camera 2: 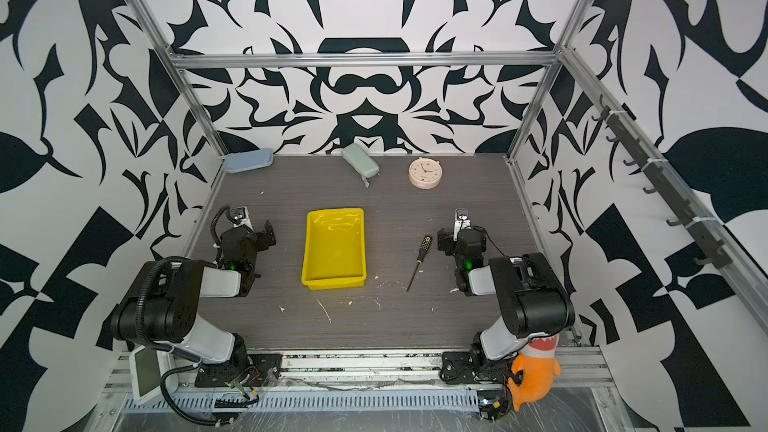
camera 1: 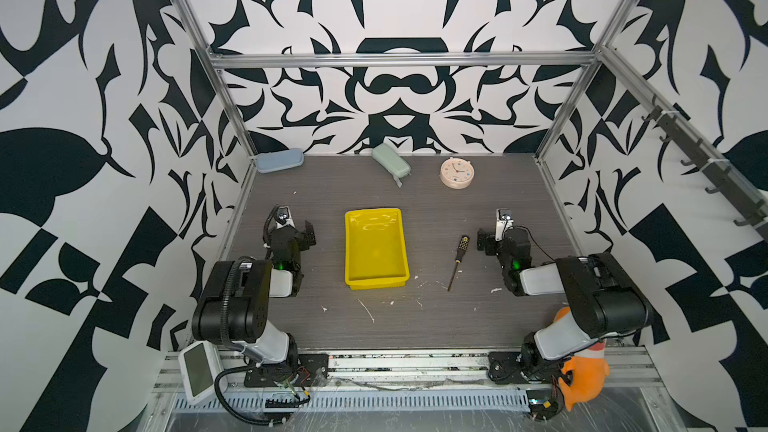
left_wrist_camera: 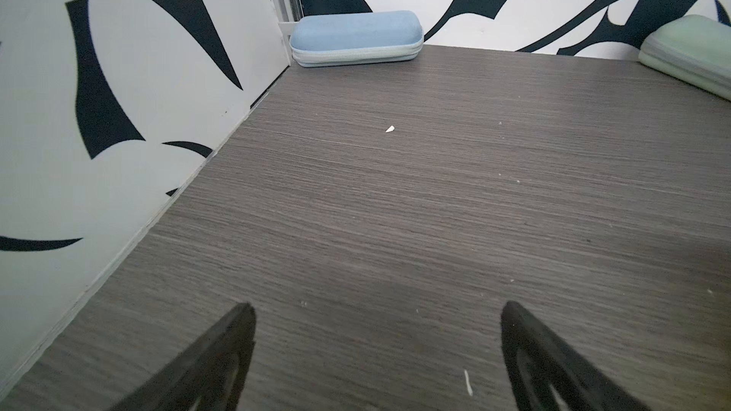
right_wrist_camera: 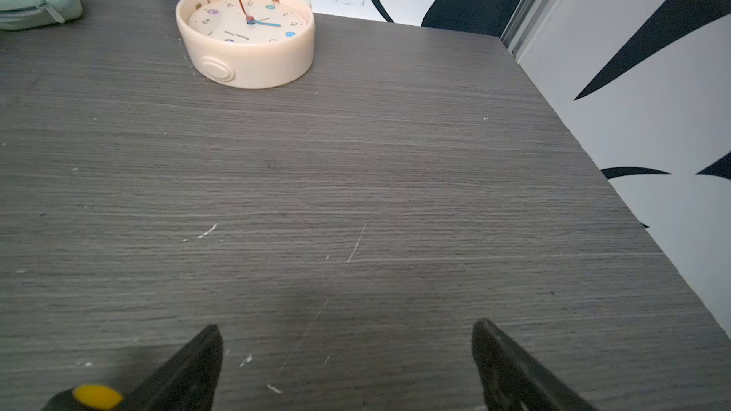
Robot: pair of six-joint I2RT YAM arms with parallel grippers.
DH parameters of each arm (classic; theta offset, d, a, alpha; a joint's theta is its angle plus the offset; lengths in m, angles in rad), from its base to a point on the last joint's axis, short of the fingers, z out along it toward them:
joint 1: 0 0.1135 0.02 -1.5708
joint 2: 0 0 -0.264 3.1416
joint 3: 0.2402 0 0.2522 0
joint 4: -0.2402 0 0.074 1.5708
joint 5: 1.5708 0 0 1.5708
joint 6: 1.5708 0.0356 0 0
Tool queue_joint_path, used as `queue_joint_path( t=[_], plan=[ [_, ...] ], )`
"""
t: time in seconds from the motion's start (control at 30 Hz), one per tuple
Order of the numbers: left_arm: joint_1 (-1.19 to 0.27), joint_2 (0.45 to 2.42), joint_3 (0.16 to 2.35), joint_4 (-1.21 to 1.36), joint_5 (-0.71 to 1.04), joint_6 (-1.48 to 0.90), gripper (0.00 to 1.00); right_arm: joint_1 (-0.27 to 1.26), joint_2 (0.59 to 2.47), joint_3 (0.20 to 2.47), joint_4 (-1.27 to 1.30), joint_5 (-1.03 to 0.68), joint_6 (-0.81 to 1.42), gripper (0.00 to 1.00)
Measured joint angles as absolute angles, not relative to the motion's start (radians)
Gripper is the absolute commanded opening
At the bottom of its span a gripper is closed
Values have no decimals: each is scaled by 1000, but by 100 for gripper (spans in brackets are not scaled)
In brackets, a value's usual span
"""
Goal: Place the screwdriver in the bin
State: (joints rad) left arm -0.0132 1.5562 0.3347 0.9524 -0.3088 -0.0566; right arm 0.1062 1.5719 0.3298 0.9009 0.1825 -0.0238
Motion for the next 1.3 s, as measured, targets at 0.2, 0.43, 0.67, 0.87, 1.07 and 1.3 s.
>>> queue_joint_path(
  t=[0.2,0.43,0.67,0.87,1.07,1.3],
  plan=[
    [-13,1556,335,952,-309,-57,99,106,1572,330,902,176,-23,100],
    [-13,1556,335,952,-309,-57,99,106,1572,330,910,152,-24,100],
    [-13,1556,335,952,-309,-57,99,106,1572,330,908,144,-26,100],
    [-13,1556,335,952,-309,-57,99,106,1572,330,908,142,-26,100],
    [-13,1556,335,952,-309,-57,99,106,1572,330,907,142,-26,100],
    [-13,1556,336,950,-308,-57,99,106,1572,330,902,143,-25,100]
  ],
)
